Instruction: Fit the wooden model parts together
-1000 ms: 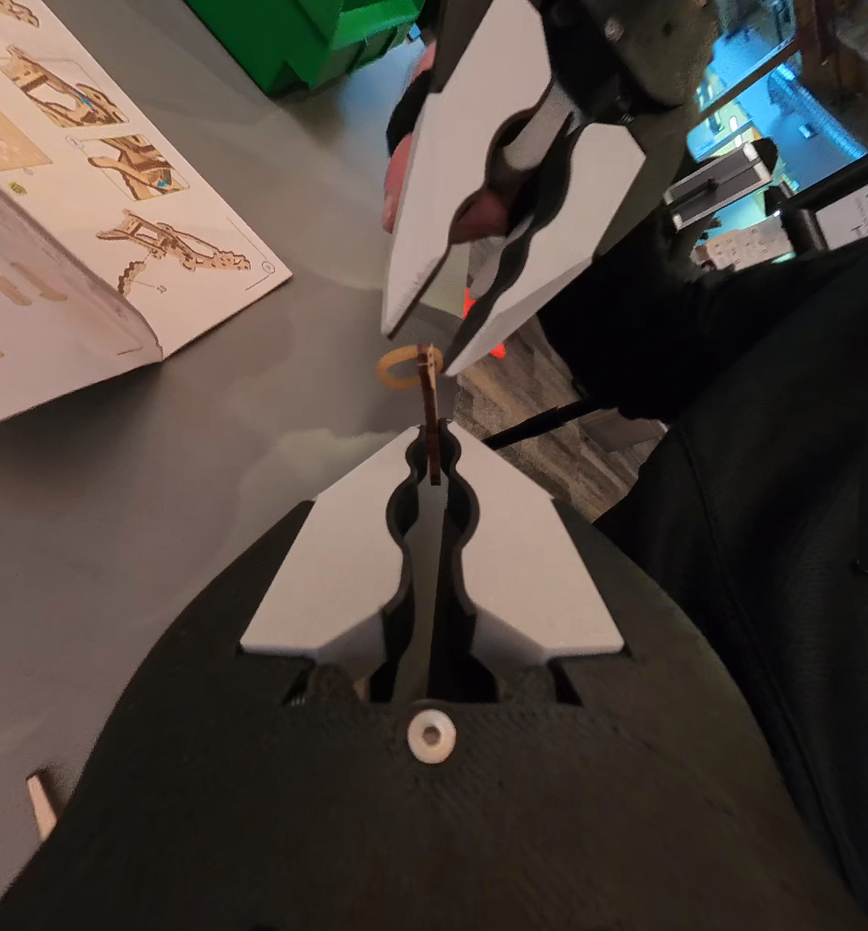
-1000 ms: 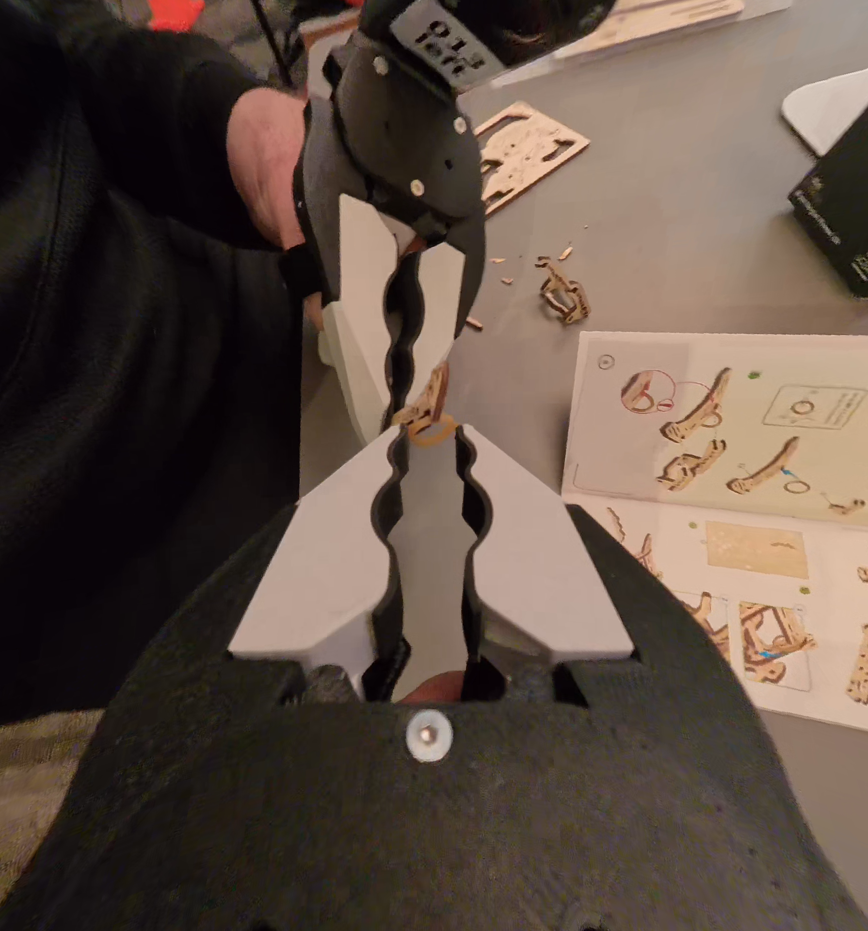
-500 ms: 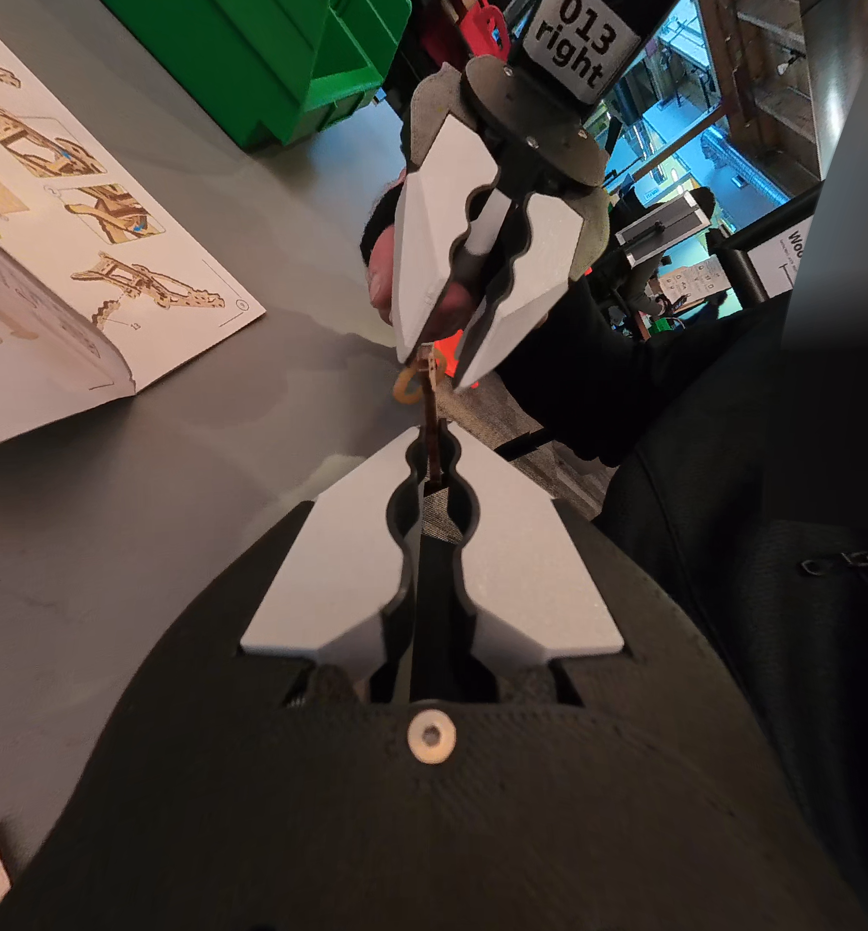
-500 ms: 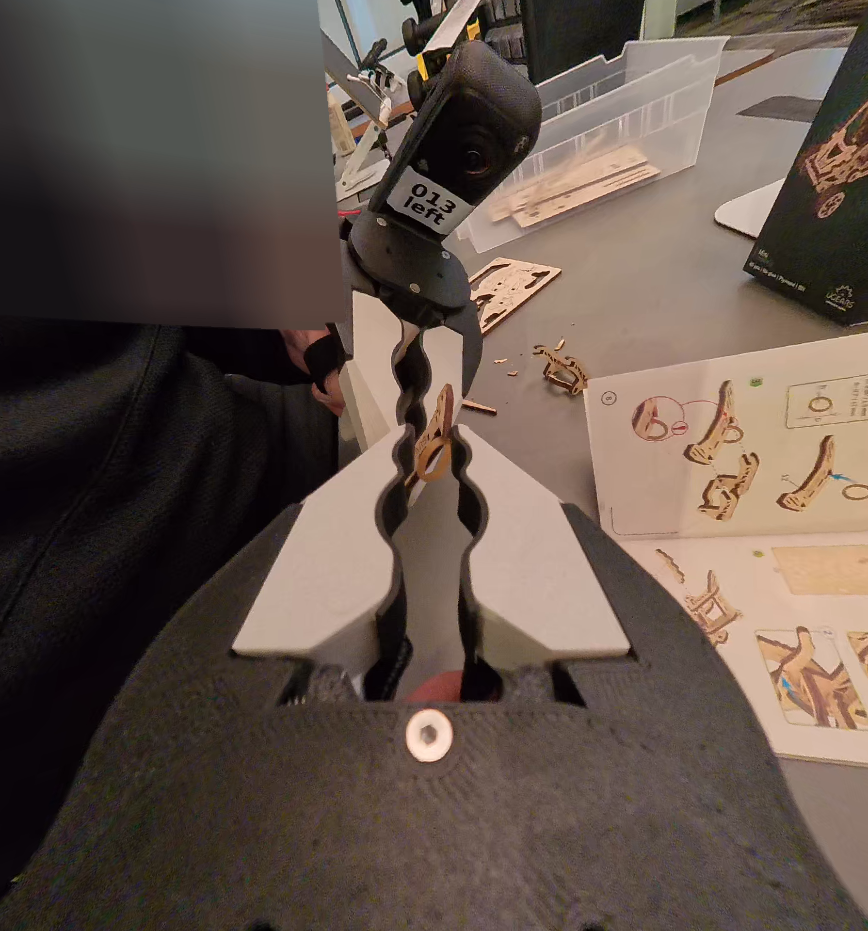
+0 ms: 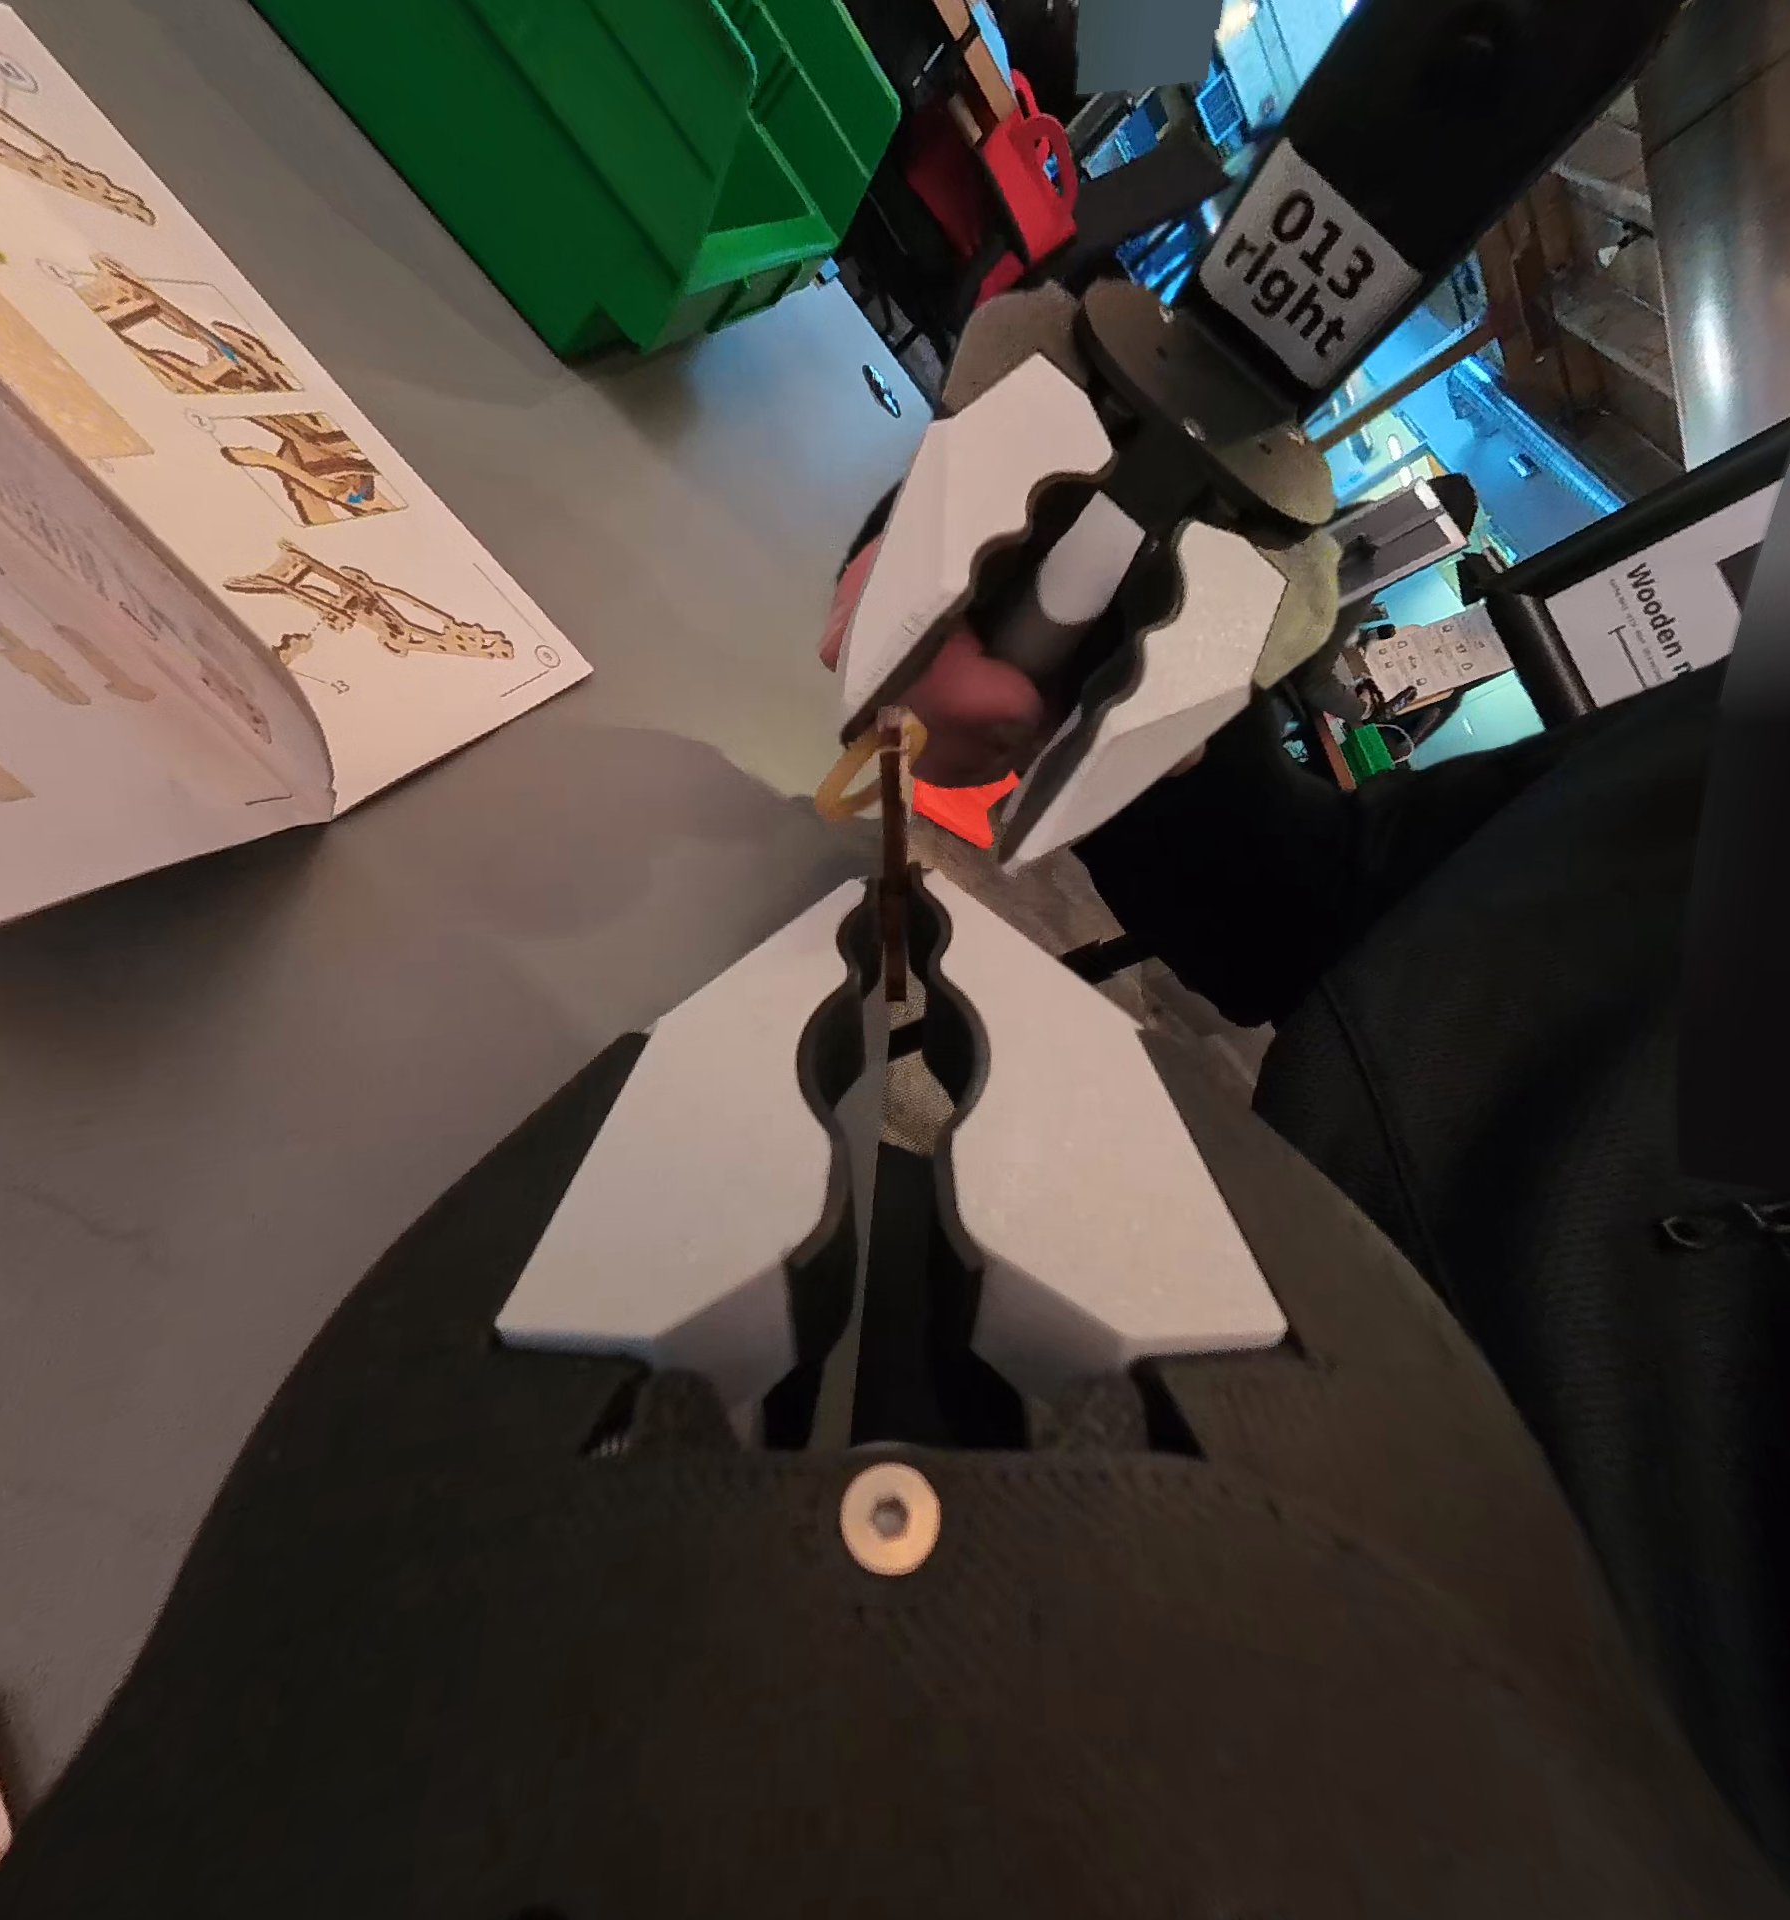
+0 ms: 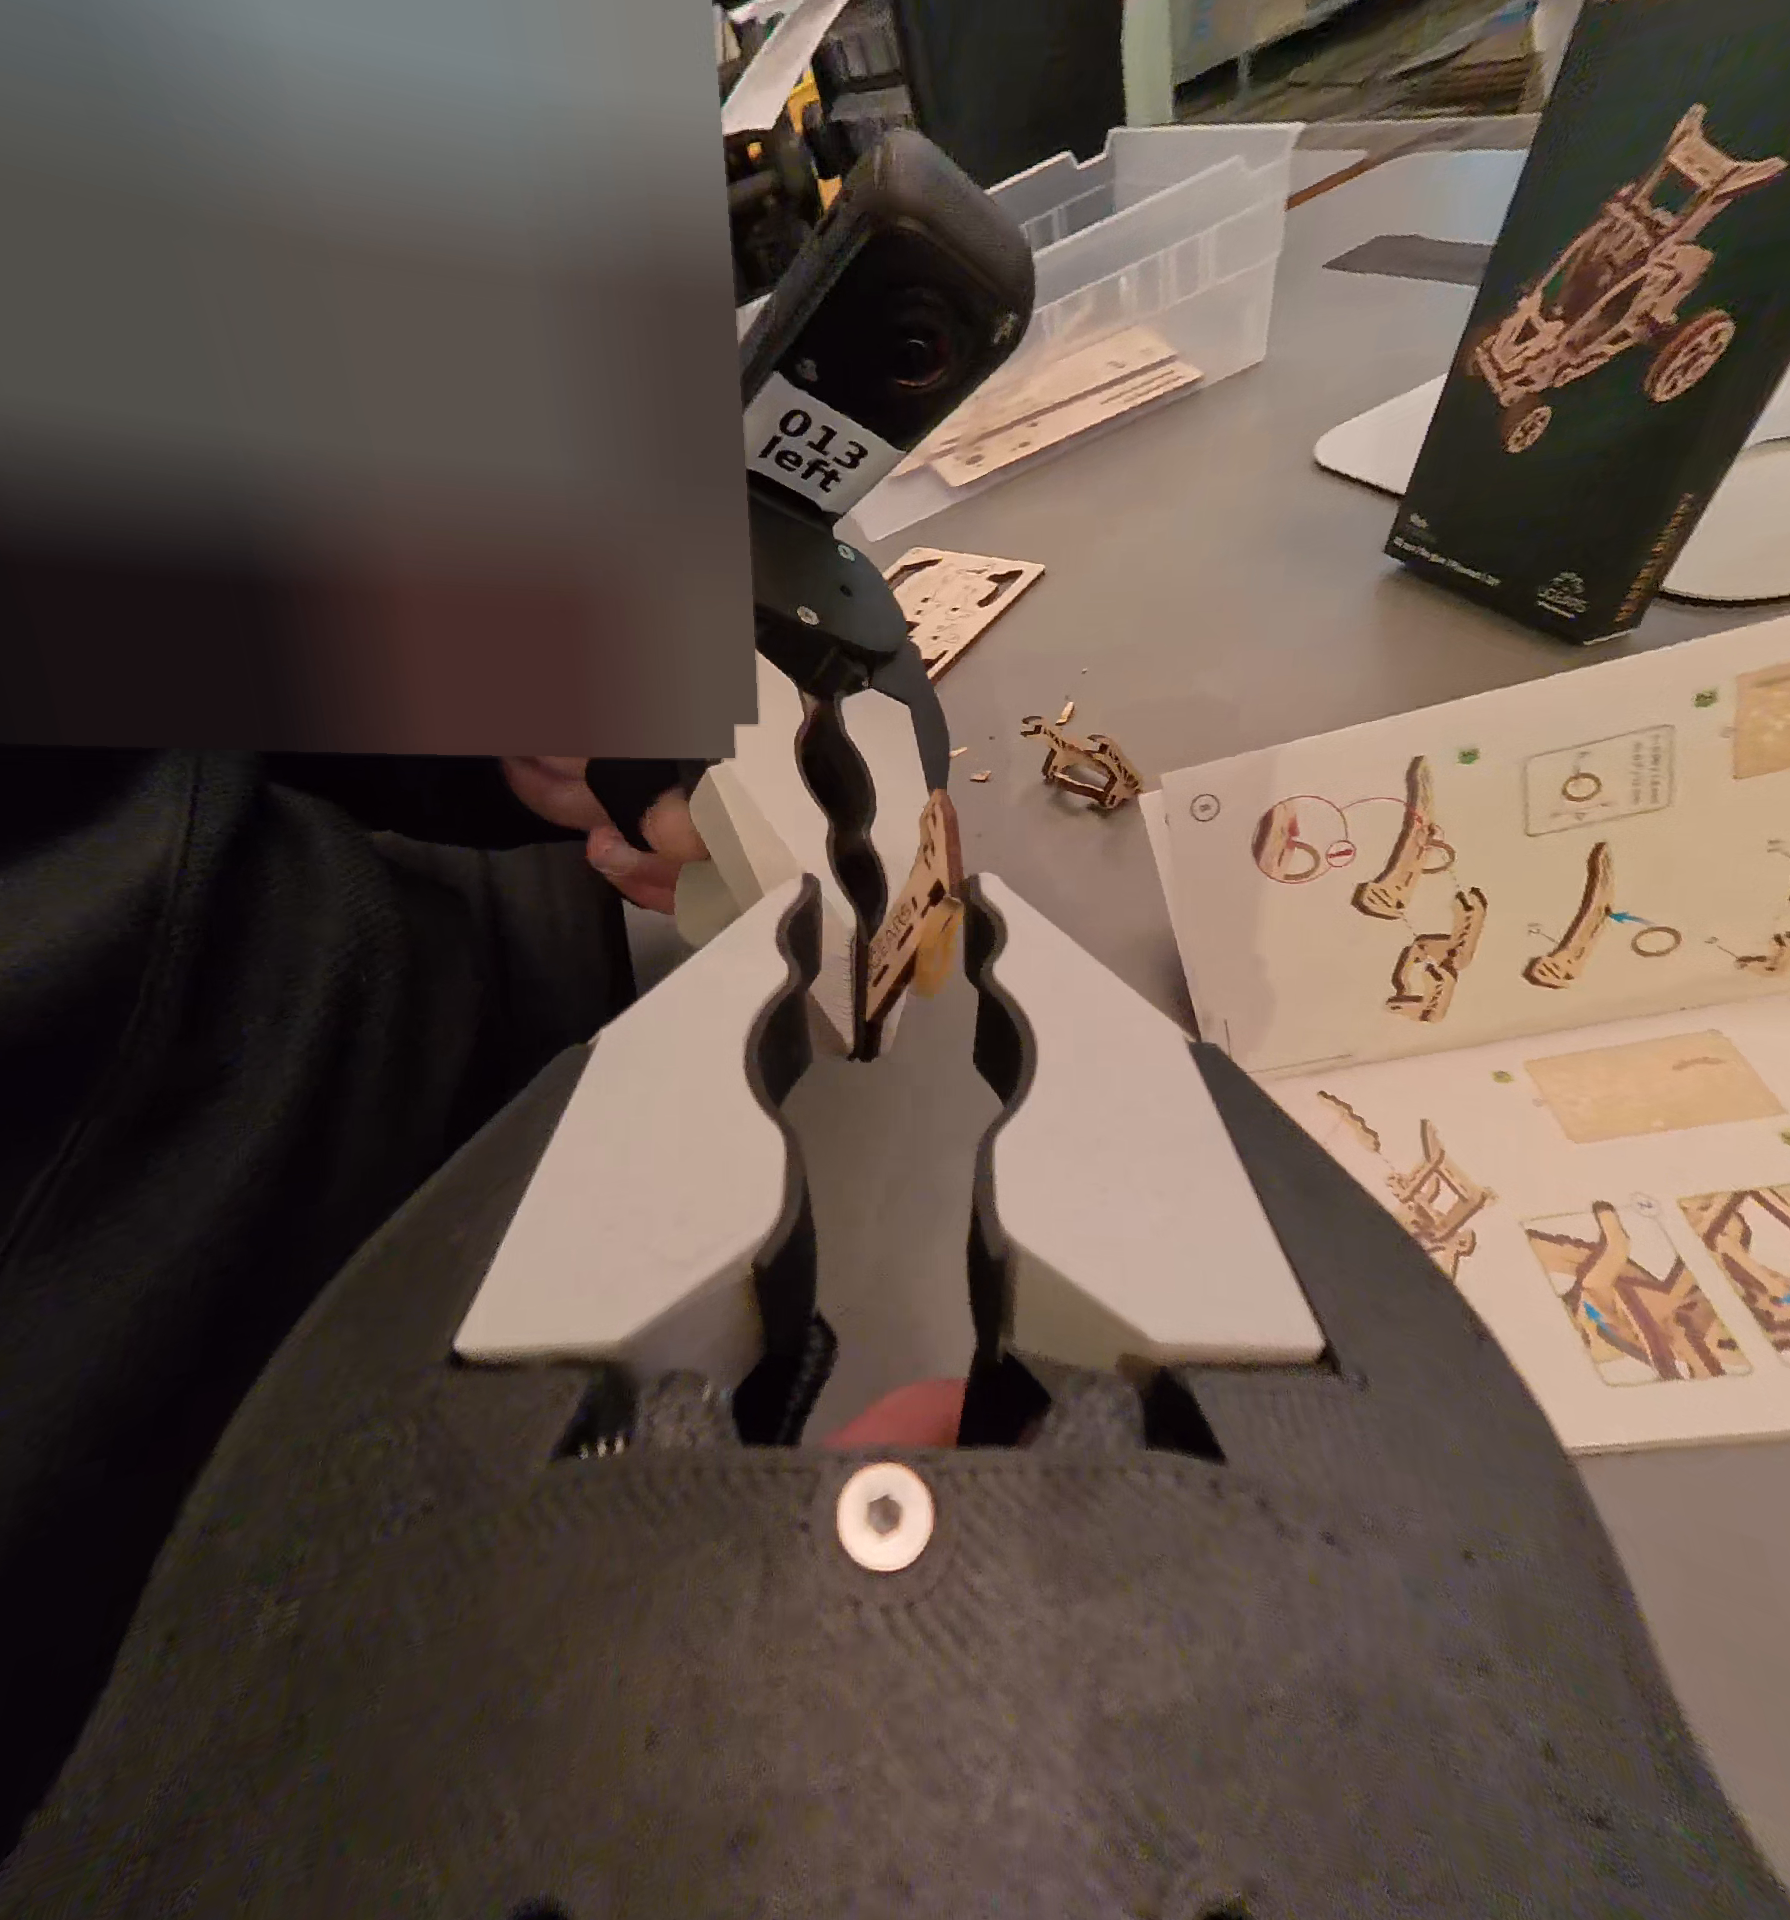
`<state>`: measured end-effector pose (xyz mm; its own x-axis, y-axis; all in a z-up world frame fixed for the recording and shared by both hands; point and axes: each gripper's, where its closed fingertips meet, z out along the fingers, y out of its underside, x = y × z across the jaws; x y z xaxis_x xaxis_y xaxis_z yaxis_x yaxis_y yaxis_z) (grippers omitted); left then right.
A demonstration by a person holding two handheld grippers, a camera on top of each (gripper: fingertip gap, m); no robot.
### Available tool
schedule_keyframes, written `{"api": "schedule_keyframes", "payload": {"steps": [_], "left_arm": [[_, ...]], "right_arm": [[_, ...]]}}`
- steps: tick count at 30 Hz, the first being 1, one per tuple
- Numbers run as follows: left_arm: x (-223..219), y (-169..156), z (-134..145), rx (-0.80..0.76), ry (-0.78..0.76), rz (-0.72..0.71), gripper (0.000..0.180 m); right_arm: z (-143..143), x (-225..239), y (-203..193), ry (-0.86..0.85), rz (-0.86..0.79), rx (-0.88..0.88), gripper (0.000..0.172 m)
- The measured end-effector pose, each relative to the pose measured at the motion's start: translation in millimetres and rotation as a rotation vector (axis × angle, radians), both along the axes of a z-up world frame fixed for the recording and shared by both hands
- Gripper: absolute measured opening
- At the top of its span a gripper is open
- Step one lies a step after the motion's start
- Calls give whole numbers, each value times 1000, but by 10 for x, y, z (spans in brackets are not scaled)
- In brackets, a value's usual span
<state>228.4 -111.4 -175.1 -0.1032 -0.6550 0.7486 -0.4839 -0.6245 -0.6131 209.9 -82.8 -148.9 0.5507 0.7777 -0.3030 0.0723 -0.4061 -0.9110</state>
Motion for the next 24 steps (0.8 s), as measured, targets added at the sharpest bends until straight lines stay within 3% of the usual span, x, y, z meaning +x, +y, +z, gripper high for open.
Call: {"api": "schedule_keyframes", "payload": {"steps": [5, 9, 20, 24], "left_arm": [[10, 67, 34, -32, -26, 42, 1], [16, 75, 41, -31, -28, 49, 1], [43, 61, 11, 17, 2, 50, 1], [42, 54, -21, 14, 25, 46, 1]], "right_arm": [[29, 45, 17, 41, -62, -6, 33], [45, 105, 37, 47, -109, 8, 23], [-14, 126, 89, -185, -186, 117, 0], [-61, 153, 85, -340, -162, 174, 0]]}}
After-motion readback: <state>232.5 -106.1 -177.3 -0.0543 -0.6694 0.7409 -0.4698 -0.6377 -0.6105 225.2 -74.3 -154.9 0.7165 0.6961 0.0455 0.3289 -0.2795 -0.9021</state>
